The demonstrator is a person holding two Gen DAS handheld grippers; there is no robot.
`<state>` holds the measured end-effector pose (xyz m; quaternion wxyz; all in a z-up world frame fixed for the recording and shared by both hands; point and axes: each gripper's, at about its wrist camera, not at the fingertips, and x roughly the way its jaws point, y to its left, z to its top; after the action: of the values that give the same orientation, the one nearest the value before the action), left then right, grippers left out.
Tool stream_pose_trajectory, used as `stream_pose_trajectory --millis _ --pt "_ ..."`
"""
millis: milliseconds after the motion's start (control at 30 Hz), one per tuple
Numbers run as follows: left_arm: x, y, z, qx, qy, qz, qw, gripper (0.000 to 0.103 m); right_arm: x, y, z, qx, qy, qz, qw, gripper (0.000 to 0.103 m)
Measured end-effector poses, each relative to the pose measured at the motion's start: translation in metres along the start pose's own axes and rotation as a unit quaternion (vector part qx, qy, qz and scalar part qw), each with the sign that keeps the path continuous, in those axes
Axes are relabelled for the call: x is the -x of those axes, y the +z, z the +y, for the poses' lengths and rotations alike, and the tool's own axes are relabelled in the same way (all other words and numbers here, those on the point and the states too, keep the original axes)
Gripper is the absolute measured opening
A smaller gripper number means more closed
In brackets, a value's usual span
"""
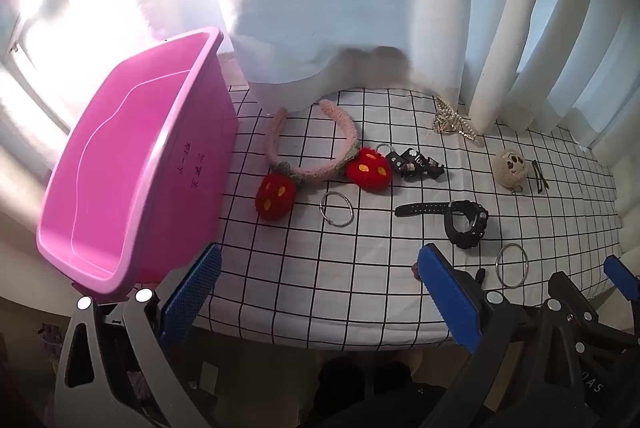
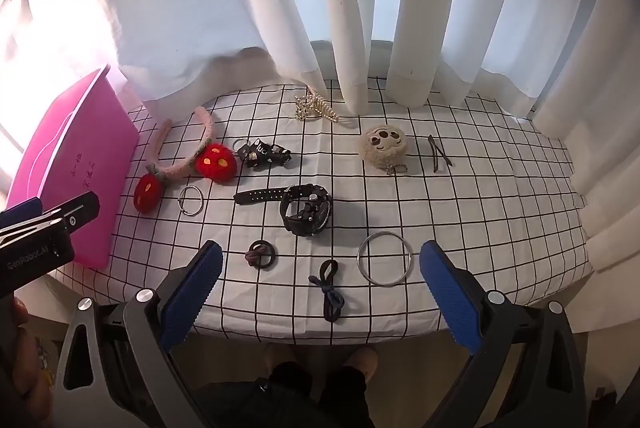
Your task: Organize jewelry
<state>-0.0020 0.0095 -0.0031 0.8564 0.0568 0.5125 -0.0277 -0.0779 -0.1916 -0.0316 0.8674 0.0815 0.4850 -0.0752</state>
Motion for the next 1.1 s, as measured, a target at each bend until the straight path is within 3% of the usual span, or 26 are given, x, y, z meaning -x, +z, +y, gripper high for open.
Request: stream_pose_trajectory --millis 1100 --pt "0.0072 -0.0093 -0.0027 -0.005 0.002 -0.003 1.0000 0.097 0.0060 -0.0029 0.0020 -0.003 0.007 0.002 1.000 0.094"
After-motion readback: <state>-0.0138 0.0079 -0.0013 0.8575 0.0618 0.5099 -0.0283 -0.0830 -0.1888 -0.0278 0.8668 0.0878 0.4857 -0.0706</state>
